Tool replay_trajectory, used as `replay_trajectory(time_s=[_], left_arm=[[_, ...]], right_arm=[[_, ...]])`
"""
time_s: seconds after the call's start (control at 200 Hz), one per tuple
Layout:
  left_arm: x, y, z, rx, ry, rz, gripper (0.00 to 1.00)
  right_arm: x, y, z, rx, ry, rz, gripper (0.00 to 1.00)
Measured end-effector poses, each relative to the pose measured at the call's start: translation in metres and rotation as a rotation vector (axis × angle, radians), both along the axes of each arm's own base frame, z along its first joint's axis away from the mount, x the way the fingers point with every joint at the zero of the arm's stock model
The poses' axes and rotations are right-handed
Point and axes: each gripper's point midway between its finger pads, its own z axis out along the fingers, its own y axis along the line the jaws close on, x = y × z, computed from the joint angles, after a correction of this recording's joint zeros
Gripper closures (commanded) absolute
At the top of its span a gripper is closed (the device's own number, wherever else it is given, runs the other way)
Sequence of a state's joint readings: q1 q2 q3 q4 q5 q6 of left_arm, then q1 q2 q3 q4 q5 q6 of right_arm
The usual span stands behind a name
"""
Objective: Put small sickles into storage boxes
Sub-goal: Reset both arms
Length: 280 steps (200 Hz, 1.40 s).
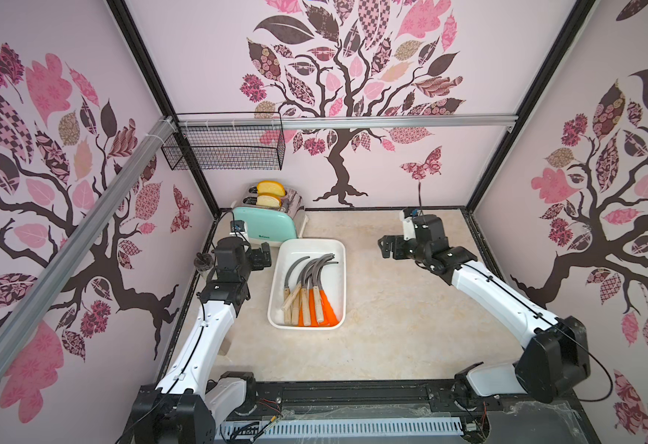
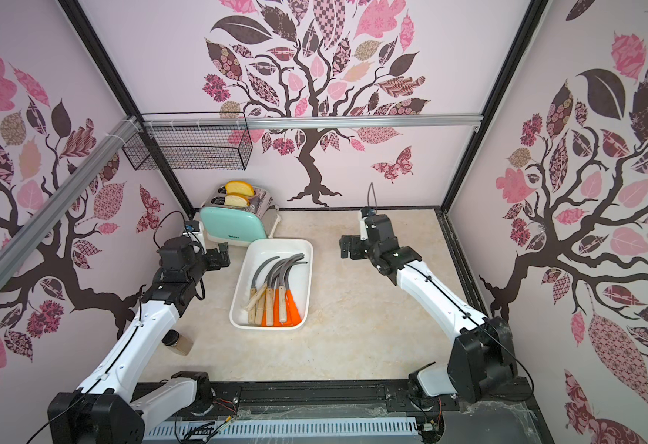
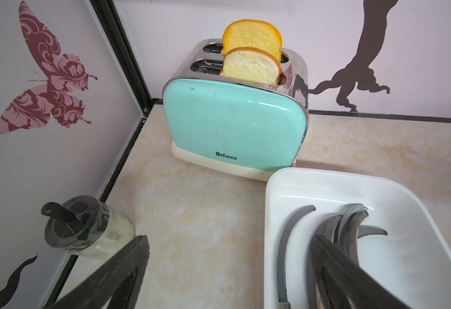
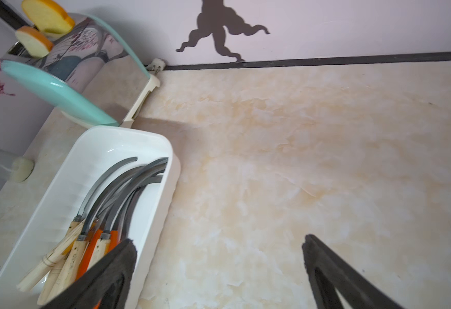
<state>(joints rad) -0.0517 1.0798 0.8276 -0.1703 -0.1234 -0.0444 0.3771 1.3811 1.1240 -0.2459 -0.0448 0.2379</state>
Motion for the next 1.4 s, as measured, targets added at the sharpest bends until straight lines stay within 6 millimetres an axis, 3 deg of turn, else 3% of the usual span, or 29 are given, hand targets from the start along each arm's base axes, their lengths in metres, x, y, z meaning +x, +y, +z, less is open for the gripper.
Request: replay_trajectory(time_s=[0.115,0.43,0.66,0.83,0.99,1.135,1.265,1.4], left_arm=[[-0.004,0.006,-0.016,0.020,-0.027,0.030,0.02],[-0.009,0.005,-0.072,0.026,-0.049,0.013,0.02],[-0.003,0.009,-0.115,0.037,-0.044,0.021,0.02],[0.003,0.016,-0.126,0.037,-0.083,0.043,0.02],[0.009,0.025,-0.131,0.024,-0.108,0.078,0.02],[0.013,0.028,-0.138,0.014,-0.126,0.087,0.02],[0.016,0.032,-0.147,0.000,-0.131,0.111,0.02],[0.016,0.037,-0.142,-0.007,-0.154,0.133,0.02]], right_arm=[[-0.006,-0.036,0.002,0.017,-0.058,-0.055,0.00],[-0.037,-0.070,0.020,-0.112,-0.363,-0.088,0.00],[-0.032,-0.111,0.017,-0.138,-0.413,-0.197,0.00],[-0.032,-0.149,-0.003,-0.119,-0.399,-0.305,0.00],[-0.035,-0.172,-0.020,-0.115,-0.397,-0.371,0.00],[-0.032,-0.181,-0.037,-0.105,-0.404,-0.404,0.00],[-0.033,-0.185,-0.072,-0.087,-0.377,-0.431,0.00],[-0.036,-0.186,-0.108,-0.104,-0.321,-0.436,0.00]])
